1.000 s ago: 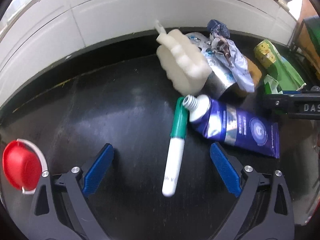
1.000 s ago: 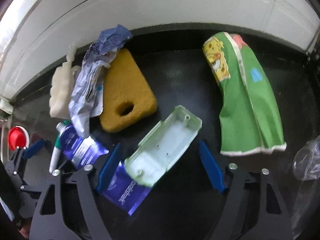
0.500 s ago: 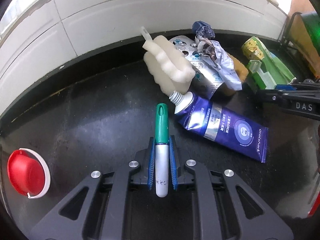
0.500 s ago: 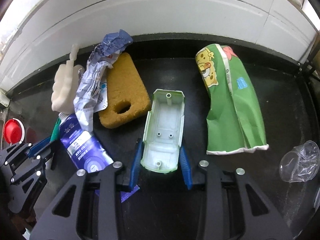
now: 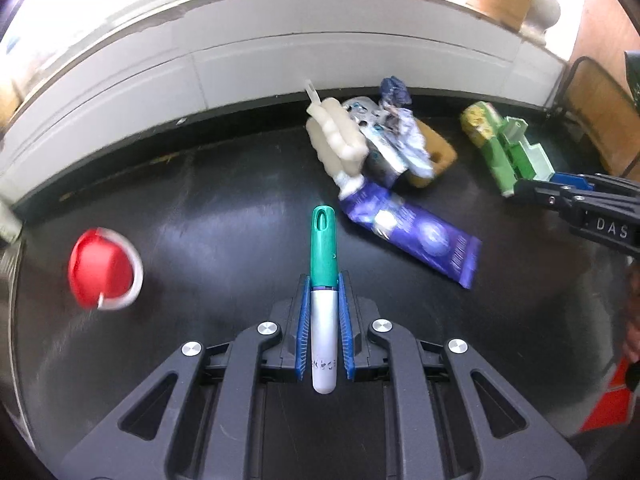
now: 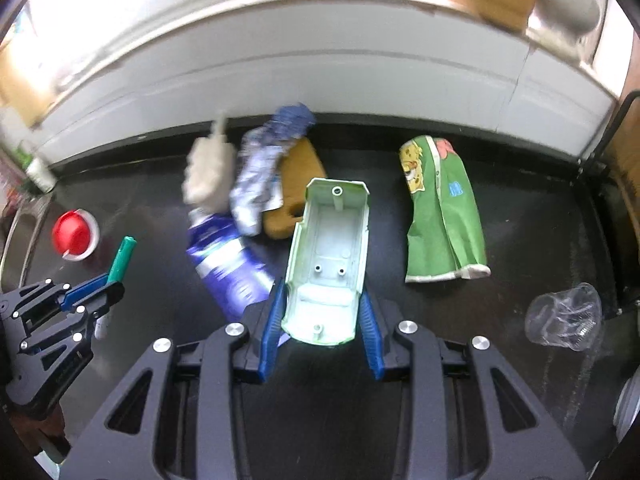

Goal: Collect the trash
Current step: 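Carry the marker and tray to the bin and release both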

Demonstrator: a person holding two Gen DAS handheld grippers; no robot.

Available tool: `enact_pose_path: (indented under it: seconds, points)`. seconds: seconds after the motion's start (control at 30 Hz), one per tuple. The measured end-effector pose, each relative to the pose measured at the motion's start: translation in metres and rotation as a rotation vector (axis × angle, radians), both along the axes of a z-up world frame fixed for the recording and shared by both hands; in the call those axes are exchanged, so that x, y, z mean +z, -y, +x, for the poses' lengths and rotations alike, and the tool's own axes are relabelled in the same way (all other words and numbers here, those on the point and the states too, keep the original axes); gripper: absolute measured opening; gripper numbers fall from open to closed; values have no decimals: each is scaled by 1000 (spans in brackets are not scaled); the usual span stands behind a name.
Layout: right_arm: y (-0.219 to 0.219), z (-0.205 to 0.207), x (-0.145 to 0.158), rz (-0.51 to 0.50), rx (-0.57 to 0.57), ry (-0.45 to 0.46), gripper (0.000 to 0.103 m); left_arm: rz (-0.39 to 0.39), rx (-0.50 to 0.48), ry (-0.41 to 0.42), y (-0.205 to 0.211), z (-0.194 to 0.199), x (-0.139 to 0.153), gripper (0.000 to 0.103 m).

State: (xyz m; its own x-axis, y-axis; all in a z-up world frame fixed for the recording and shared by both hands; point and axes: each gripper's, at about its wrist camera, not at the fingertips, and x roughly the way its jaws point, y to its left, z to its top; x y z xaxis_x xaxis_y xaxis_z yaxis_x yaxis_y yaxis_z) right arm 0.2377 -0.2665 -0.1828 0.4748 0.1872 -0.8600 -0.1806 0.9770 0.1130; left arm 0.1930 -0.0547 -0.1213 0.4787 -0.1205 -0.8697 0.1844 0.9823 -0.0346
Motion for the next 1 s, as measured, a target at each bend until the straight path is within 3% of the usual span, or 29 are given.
enact_pose_path:
  seconds: [0.43, 0.63, 0.8, 1.0]
  points:
    - [-30, -126, 38, 20, 135, 51, 36, -1, 83, 2, -31, -134, 29, 13]
    - [-61, -163, 51, 23, 203, 82, 36, 4, 158, 28, -61, -182, 36, 13]
    - [-114, -185, 65, 41, 328, 112, 36, 11, 287, 73, -104, -228, 46, 13]
    - [-227, -230, 72, 94, 632, 108, 36, 33, 509, 88, -169, -303, 44, 13]
